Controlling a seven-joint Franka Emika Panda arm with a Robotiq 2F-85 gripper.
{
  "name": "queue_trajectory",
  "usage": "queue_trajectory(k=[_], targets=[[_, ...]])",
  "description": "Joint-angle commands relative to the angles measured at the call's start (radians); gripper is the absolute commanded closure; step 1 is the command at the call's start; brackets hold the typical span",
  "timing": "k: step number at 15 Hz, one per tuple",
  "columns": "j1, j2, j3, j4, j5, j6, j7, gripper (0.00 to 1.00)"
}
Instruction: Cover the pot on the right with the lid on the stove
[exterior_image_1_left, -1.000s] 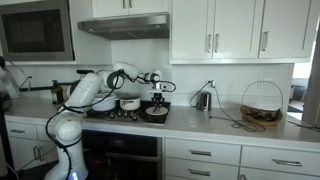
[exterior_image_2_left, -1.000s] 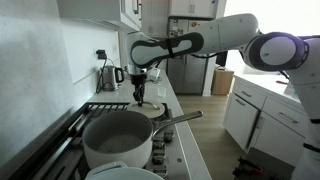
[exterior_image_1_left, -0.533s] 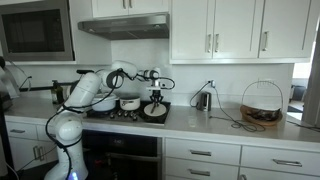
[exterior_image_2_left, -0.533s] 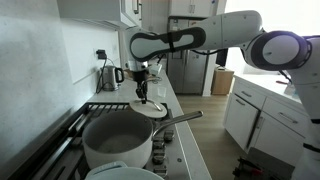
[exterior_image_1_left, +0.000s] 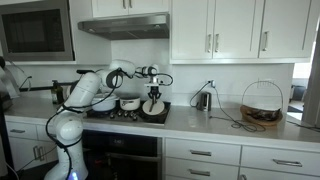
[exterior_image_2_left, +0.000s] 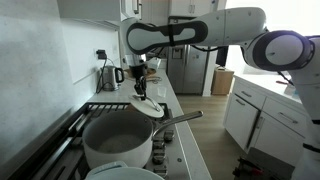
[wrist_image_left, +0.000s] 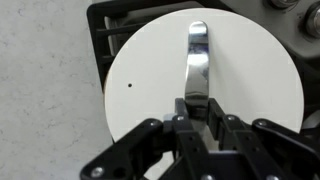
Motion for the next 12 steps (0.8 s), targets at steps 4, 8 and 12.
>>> queue_trajectory(k=[4,8,12], targets=[[0.024,0.075,-0.008,0.096,-0.015,-0.052,0.007,0.94],[0.042,0.151,-0.012,0.170,-0.024,-0.073,0.008,0.94],[0.059,0.219,-0.018,0.265,-0.024,-0.127,0.000,0.94]])
